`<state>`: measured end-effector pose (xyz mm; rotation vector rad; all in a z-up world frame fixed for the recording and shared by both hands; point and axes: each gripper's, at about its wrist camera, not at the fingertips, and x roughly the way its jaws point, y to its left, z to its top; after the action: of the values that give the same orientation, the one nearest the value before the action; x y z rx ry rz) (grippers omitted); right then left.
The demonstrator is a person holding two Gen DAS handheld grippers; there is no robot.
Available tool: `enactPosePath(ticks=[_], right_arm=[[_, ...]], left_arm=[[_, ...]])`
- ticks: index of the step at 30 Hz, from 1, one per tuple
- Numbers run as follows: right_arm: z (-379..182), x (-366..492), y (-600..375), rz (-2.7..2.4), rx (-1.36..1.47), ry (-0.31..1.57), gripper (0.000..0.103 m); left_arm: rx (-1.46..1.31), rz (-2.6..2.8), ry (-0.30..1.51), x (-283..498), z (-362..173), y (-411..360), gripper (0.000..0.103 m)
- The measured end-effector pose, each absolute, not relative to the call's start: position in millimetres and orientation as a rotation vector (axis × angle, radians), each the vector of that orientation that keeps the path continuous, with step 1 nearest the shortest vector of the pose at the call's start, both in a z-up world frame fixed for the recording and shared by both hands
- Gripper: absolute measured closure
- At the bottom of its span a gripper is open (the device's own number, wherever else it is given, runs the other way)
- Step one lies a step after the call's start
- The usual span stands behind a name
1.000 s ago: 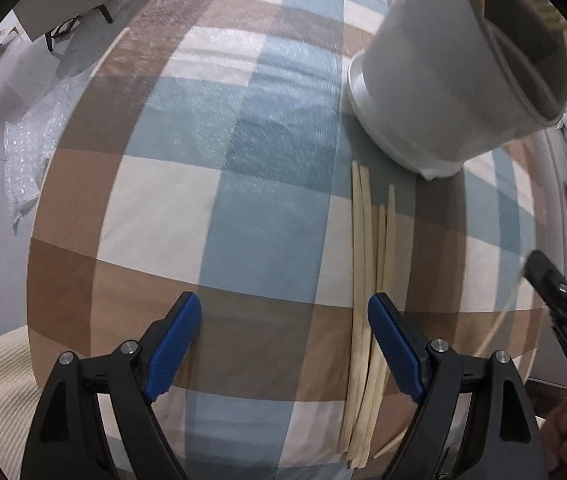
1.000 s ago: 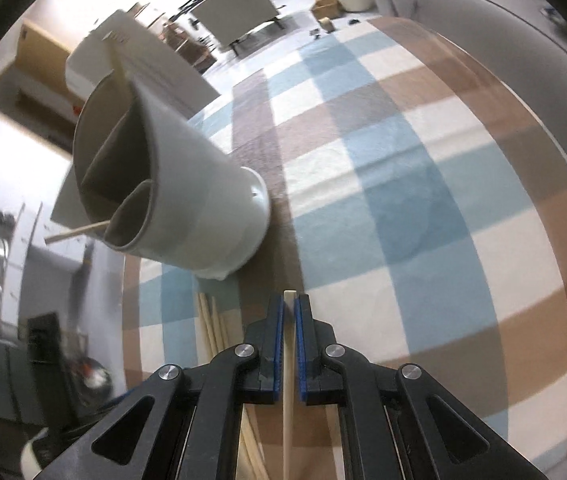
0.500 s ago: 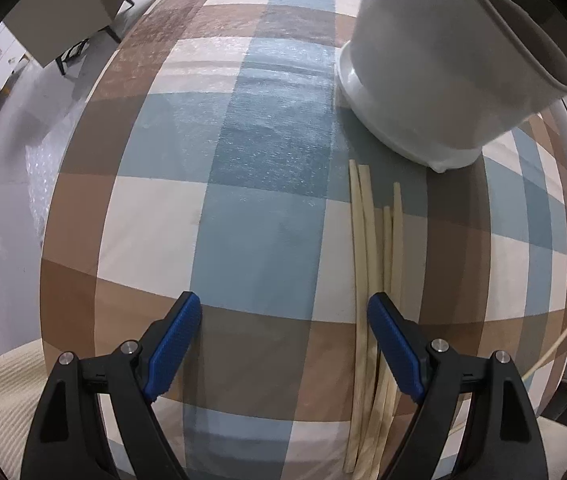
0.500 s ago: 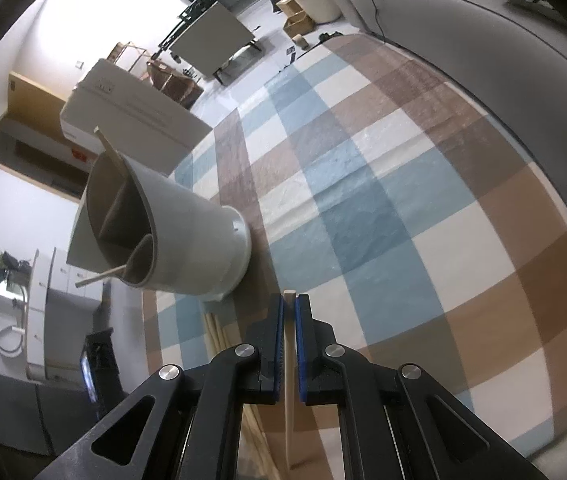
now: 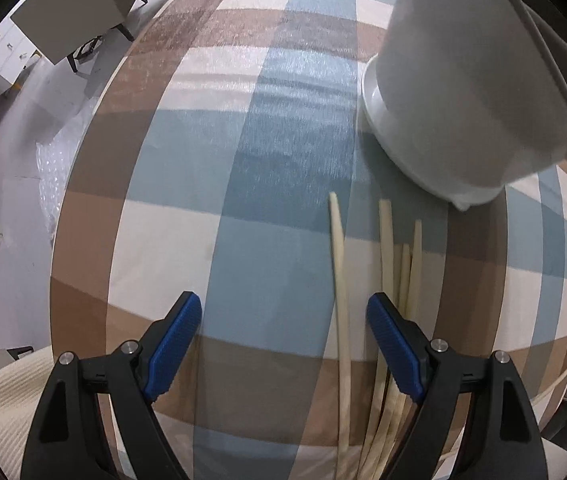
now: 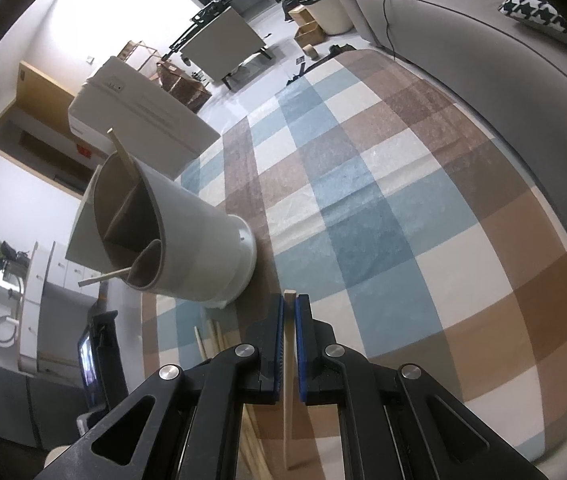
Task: Organize utensils
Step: 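Close the left tool on another chopstick while the right tool holds its chopstick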
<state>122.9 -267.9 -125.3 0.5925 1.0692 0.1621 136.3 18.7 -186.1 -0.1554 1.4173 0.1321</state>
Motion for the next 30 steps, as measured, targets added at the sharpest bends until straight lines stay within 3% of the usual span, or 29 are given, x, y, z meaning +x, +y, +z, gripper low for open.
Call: enactPosePath(ticks=[5,8,13,21,30], right_arm=[[-127,126,-268,0.161,0.582,1.070,0.098],[-128,128,-267,0.166,0.585,1.071,0.098],[-128,131,-264,0.172,0.576,1.066,0.098],[-128,133,-262,0.172,0.551,1.070,0.098],[-96,121,-229,0.258,0.397,0.974,0.098]], left_arm=[[-0.156,0.128,1.372,141,-182,20,0.041],[-0.155,0.126,1.353,144,-179,18,0.059],[-0.158,0.104,1.329,145,-177,10,0.101],[-0.287,0.064,1.313,144,-170,18,0.102],[-0.363,-0.028,1.157,114,-121,30,0.103]])
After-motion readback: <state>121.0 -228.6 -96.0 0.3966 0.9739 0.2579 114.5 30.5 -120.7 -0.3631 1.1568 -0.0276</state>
